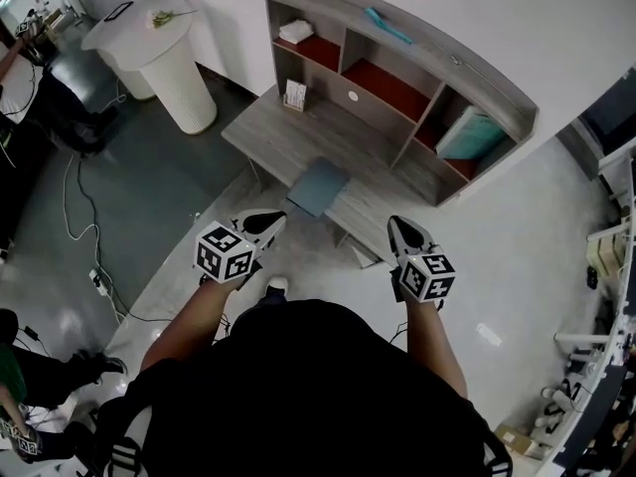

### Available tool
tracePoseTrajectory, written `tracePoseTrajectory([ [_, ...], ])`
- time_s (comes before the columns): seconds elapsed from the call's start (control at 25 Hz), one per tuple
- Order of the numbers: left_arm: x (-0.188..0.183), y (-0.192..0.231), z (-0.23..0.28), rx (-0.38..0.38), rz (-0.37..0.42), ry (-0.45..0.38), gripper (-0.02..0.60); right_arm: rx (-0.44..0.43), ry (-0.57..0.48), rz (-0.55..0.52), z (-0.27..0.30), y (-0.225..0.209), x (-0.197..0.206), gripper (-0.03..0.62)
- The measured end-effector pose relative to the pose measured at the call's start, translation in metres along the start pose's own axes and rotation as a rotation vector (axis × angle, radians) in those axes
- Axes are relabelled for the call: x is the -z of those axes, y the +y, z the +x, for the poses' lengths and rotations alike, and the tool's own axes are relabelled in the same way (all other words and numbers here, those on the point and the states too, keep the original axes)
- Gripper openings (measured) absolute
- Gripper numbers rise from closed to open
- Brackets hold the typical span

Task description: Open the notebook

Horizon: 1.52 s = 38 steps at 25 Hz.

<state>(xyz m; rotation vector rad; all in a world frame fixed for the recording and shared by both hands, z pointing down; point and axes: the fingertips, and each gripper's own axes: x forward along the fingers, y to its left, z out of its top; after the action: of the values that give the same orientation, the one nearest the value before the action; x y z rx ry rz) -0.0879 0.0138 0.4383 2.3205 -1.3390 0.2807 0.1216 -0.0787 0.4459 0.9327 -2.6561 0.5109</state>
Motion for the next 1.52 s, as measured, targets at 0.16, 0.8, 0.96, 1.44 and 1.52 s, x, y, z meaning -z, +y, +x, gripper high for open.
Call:
tracePoseTrajectory([
  [0.16, 0.001, 0.015, 0.005, 0.040, -0.001, 0.004, 0.009, 0.034, 0.001, -0.004, 0.006, 0.008, -0.004, 0.002],
  [0.8, -0.027, 0.087, 0.023, 0.176, 0.037, 0.023, 0.009, 0.199, -0.021, 0.037, 0.033, 0.027, -0.016, 0.002],
  [0.96, -0.033, 0.099, 0.027, 0.210, 0.054, 0.033, 0.010, 0.232, -0.029, 0.052, 0.041, 0.030, -0.019, 0.002],
  [1.44, -0.038, 0.143, 0.030, 0.284, 0.069, 0.056, 0.010, 0.311, -0.035, 0.069, 0.073, 0.047, -0.024, 0.002],
  [1.52, -0.038, 0.148, 0.031, 0.301, 0.072, 0.060, 0.009, 0.325, -0.037, 0.078, 0.076, 0.050, -0.025, 0.002],
])
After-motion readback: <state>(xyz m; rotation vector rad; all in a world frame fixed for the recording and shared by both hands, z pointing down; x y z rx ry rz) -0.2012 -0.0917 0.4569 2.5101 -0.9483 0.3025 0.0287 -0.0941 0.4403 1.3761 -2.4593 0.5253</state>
